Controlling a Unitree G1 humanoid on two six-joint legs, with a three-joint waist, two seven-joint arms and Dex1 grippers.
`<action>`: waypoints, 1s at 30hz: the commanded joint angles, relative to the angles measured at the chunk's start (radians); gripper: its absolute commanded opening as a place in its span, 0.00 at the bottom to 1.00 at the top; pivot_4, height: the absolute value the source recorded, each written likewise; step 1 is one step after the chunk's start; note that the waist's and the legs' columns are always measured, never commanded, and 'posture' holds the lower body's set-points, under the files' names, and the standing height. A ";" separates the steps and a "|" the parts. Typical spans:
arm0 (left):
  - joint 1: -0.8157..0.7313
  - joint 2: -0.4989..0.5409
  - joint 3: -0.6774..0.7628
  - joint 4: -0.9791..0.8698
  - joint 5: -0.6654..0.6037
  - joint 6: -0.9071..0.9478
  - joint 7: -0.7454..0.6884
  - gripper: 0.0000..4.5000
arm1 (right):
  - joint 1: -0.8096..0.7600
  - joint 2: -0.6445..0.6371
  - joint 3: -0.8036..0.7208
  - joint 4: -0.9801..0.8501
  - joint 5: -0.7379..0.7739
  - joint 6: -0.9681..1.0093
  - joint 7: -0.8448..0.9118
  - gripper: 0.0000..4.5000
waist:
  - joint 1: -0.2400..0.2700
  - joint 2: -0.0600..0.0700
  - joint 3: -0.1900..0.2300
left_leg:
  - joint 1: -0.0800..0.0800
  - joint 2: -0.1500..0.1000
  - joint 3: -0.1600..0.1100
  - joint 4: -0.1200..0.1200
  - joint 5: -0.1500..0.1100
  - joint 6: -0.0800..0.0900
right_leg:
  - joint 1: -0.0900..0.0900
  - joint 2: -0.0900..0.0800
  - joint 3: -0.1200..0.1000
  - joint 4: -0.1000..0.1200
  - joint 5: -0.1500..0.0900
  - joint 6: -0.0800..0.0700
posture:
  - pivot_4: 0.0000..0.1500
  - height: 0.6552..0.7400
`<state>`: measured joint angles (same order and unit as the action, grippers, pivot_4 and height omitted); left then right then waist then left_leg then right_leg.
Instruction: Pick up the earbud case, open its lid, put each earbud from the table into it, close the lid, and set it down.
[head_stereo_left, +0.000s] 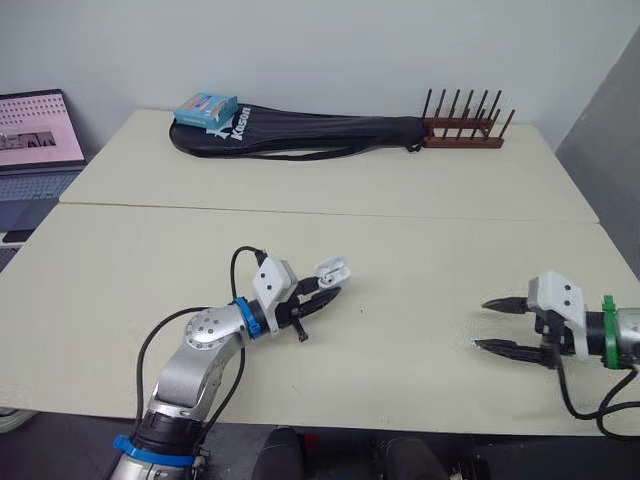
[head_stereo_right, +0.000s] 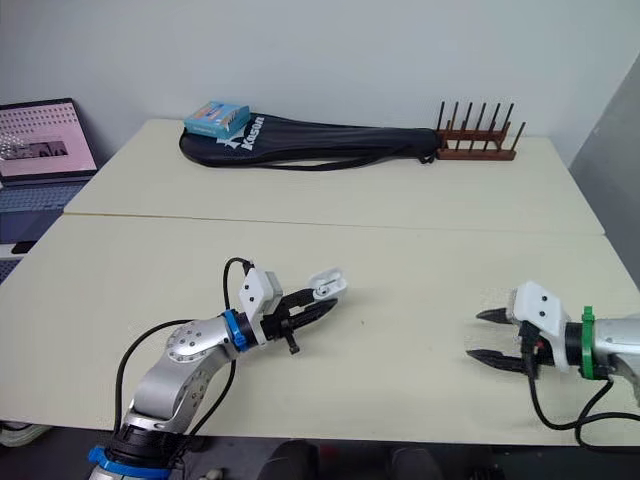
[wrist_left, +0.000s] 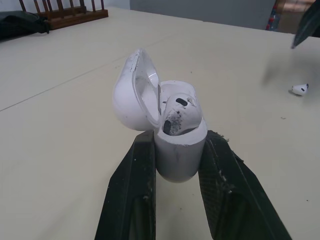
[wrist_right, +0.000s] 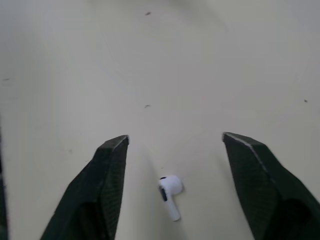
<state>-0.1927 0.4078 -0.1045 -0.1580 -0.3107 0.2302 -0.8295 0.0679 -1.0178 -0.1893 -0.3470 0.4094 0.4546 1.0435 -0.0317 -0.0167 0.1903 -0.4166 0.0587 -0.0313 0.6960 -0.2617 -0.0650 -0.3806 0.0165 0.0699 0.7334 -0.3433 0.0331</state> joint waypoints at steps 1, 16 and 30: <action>-0.010 -0.004 0.001 -0.025 -0.011 -0.020 -0.005 0.18 | -0.009 0.010 -0.001 -0.015 -0.020 0.014 -0.038 0.87 | 0.001 0.000 0.000 | -0.001 0.000 0.000 0.000 0.000 0.000 | -0.001 0.000 0.000 0.000 0.000 0.000 | 1.00 0.28; 0.000 -0.002 0.007 -0.031 -0.007 -0.020 0.000 0.18 | 0.041 -0.025 0.014 0.063 -0.130 -0.140 0.040 0.00 | 0.002 0.000 0.000 | 0.000 0.000 0.000 0.000 0.000 0.000 | -0.001 0.000 0.000 0.000 0.000 0.000 | 1.00 0.28; 0.002 -0.001 0.009 -0.029 -0.008 -0.020 0.000 0.18 | 0.095 -0.028 0.017 0.028 -0.146 -0.163 0.096 0.00 | 0.002 0.000 0.000 | 0.000 0.000 0.001 0.000 0.000 0.000 | 0.000 0.000 0.000 0.000 0.000 0.000 | 1.00 0.28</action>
<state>-0.1896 0.4076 -0.1051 -0.1577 -0.3099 0.2286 -0.8348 0.1570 -1.0288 -0.1543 -0.2914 0.2572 0.3065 1.1249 -0.0299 -0.0168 0.1904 -0.4169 0.0586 -0.0305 0.6959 -0.2617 -0.0649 -0.3810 0.0164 0.0704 0.7331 -0.3432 0.0329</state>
